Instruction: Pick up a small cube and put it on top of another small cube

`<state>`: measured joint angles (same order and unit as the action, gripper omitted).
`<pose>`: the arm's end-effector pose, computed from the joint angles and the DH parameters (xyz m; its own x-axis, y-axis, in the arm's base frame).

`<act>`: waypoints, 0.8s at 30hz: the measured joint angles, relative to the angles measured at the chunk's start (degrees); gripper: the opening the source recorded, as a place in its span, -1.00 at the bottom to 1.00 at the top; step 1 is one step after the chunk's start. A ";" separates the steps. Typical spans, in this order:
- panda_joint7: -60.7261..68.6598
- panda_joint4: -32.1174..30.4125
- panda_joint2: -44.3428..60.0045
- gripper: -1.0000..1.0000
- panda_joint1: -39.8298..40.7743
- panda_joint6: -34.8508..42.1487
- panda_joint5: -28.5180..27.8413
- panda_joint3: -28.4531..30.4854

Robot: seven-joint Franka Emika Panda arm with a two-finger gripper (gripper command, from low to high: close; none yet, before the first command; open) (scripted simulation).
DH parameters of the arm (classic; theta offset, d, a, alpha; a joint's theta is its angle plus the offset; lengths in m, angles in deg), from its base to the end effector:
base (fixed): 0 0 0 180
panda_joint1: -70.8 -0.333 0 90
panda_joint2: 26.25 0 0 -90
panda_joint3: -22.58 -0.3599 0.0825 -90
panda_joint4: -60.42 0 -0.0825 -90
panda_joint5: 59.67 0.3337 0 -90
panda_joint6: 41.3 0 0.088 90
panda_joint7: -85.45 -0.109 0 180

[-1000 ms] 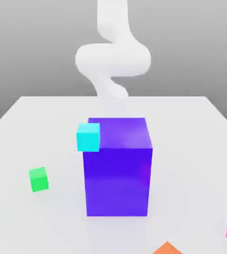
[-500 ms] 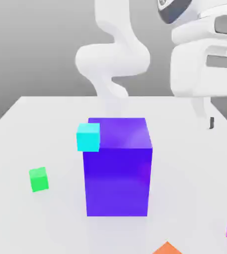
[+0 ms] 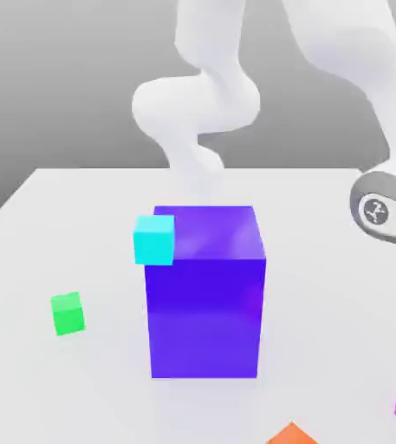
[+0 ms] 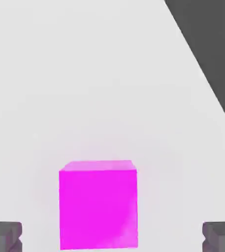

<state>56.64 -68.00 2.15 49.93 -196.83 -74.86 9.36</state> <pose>0.4414 0.3057 0.2322 0.9532 0.3024 0.0018 0.3024 -0.9532 -0.0007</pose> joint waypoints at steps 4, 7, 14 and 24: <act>-0.56 0.45 1.91 -1.00 -0.70 -1.41 -0.80 0.85; -0.85 0.67 2.87 -1.00 -1.04 -2.10 -1.21 1.26; 1.82 -1.24 -5.56 -1.00 3.00 5.21 3.82 -1.54; -8.76 -10.40 -15.03 -1.00 15.46 6.48 11.22 11.47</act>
<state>47.88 -78.40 -12.89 65.39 -190.35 -63.64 20.83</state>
